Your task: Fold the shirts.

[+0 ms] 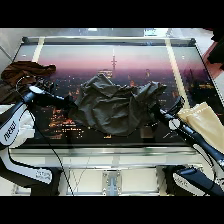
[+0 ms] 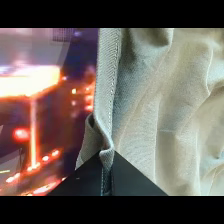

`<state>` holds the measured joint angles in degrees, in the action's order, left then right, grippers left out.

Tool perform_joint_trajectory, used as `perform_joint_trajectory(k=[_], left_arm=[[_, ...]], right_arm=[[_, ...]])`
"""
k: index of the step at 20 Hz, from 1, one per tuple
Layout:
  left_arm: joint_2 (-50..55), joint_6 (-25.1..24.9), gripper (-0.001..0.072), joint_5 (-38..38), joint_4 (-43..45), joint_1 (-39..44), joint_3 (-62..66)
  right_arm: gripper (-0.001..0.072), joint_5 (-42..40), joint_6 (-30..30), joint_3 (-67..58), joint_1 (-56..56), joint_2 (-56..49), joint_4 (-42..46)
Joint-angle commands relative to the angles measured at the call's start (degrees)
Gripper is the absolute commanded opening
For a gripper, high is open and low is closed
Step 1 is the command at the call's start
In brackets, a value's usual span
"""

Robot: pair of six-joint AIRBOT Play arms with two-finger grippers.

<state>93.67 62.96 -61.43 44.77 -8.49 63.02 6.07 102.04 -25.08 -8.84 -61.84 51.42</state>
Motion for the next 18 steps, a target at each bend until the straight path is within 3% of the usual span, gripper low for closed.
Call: perform_joint_trajectory(k=[1, 5, 8, 18], left_arm=[[0.0, 0.0, 0.0014, 0.0, 0.0, 0.0, 0.1], [0.0, -0.7, 0.0014, 0.1, 0.0, 0.0, 0.1], [0.0, -1.4, 0.0013, 0.2, 0.0, 0.0, 0.1], [0.0, -1.5, 0.0014, 0.2, 0.0, 0.0, 0.1]], right_arm=[[0.0475, 4.1, -0.3, 0.0, 0.0, 0.4, 1.2], [0.0471, 0.0, -0.2, 0.0, 0.0, 0.4, -0.4], [0.0428, -2.6, 0.0, -0.1, 0.0, -0.3, -2.0], [0.0432, 4.5, -0.5, -5.4, 0.0, -4.6, 1.5]])
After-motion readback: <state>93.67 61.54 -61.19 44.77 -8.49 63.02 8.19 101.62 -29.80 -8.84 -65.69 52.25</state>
